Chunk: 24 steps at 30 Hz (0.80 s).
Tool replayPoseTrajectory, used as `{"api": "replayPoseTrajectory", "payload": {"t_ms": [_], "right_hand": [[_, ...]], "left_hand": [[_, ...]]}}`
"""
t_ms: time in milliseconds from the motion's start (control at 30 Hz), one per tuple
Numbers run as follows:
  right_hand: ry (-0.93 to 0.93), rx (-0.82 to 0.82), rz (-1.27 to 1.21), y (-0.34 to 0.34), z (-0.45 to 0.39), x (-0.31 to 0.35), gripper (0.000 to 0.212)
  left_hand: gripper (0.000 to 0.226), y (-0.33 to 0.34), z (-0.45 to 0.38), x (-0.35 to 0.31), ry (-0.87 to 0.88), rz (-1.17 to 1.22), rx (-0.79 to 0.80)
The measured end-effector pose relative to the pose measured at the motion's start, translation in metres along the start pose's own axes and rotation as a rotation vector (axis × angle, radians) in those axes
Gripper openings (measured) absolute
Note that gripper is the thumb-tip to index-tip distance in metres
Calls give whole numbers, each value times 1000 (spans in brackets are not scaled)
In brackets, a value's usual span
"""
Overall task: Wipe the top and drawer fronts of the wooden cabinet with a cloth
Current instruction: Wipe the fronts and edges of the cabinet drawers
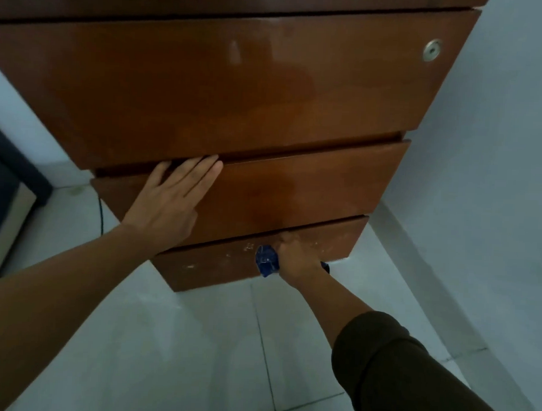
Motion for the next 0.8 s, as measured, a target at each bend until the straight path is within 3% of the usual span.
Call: {"api": "replayPoseTrajectory", "payload": {"t_ms": [200, 467, 800], "right_hand": [[-15, -52, 3, 9, -3, 32, 53], [26, -94, 63, 20, -6, 43, 59], [71, -71, -15, 23, -10, 44, 50]], "left_hand": [[85, 12, 13, 6, -48, 24, -74], [86, 18, 13, 5, -52, 28, -74], [87, 18, 14, 5, -26, 10, -47]]}}
Point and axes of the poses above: each hand's wrist, its own z-axis away from the middle knuckle, its own y-axis out of the palm, x = y × z, the point moved 6 cm from there along -z, towards the middle knuckle, and after that the axes turned 15 degrees about y, right-handed, at the moved point
